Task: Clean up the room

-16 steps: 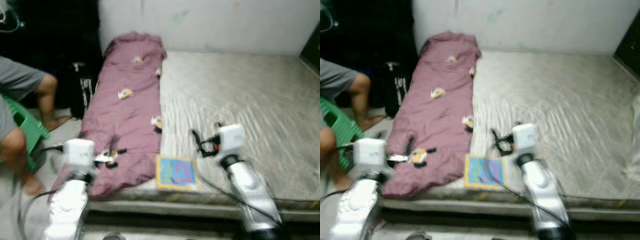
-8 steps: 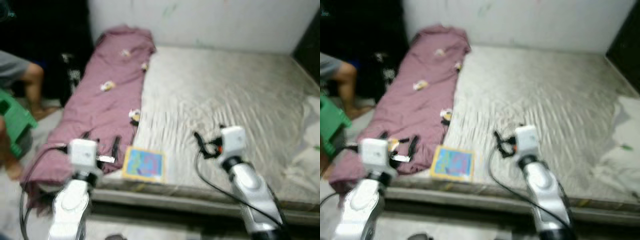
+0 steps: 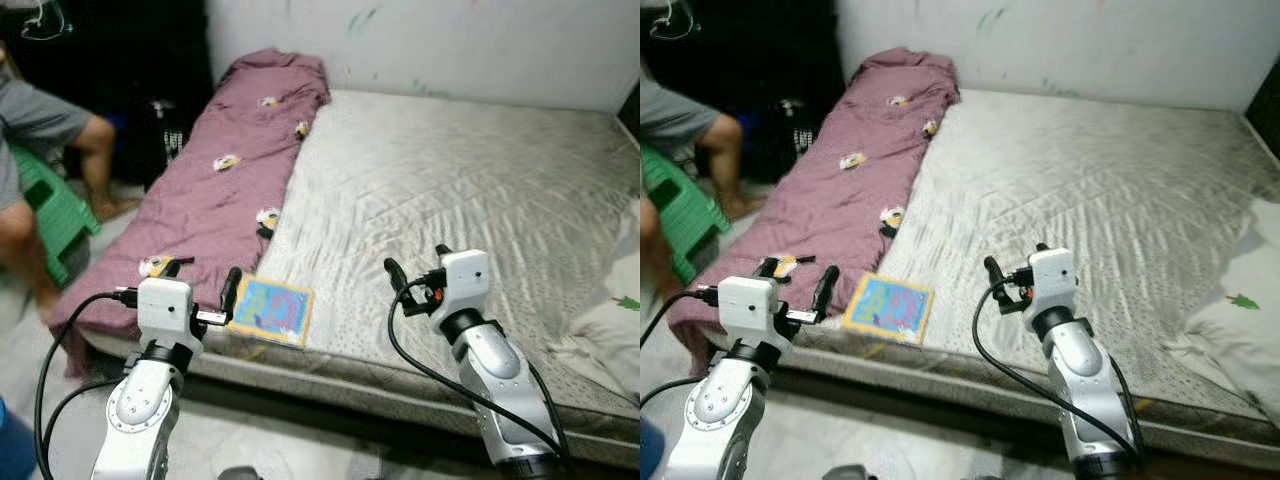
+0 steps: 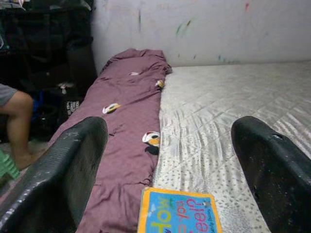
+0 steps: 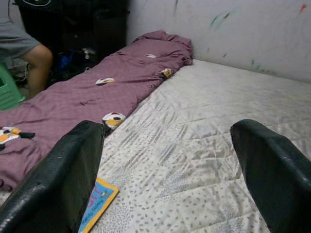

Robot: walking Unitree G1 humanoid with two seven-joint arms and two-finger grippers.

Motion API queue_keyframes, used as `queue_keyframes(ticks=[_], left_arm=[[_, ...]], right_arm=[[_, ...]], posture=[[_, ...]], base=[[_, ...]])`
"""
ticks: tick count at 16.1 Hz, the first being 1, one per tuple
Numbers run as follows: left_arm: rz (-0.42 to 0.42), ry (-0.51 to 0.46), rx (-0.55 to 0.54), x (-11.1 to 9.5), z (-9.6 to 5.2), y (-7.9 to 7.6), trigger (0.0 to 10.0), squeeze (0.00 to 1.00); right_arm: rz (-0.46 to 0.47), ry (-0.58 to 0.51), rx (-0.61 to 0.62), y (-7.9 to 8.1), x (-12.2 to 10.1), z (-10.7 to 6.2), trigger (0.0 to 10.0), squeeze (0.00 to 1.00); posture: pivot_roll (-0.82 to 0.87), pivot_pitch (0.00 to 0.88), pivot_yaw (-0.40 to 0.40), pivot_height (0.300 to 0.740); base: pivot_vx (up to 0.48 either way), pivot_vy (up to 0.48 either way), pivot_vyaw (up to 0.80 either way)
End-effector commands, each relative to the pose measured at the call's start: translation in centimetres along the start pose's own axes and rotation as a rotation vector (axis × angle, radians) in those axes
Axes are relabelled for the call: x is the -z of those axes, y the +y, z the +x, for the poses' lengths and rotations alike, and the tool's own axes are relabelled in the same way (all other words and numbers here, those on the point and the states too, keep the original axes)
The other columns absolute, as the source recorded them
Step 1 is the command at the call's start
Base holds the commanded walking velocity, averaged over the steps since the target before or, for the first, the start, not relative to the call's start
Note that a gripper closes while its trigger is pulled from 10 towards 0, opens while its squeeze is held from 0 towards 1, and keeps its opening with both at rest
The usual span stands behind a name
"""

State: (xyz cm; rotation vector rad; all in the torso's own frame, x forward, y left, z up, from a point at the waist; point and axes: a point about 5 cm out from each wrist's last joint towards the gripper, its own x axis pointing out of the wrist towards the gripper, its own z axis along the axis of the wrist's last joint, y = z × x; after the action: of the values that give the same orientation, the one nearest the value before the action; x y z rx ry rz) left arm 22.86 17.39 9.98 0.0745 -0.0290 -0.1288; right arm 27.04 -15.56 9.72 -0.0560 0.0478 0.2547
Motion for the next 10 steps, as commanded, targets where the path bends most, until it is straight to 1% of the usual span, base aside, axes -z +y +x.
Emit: queue_keyframes(ticks=[1,9,10], left_arm=[[-0.003,-0.021,0.005,-0.44,0.07,0.13,10.0,0.00],[-0.003,-0.024,0.013,-0.42,0.05,0.10,10.0,0.00],[-0.008,-0.013,0.008,-0.30,0.08,0.14,10.0,0.00]], right_arm=[[0.002,-0.004,-0.004,-0.06,-0.09,0.08,10.0,0.00],[0.011,-0.002,0.003,-0.13,-0.08,0.12,10.0,0.00],[0.018,0.000,0.004,-0.13,-0.04,0.13,10.0,0.00]], posture=[[0.02,0.000,-0.019,0.740],[0.02,0.000,-0.019,0.740],[0.02,0.000,-0.019,0.740]], base=[[0.247,0.000,0.00],[0.291,0.000,0.00],[0.000,0.000,-0.64]])
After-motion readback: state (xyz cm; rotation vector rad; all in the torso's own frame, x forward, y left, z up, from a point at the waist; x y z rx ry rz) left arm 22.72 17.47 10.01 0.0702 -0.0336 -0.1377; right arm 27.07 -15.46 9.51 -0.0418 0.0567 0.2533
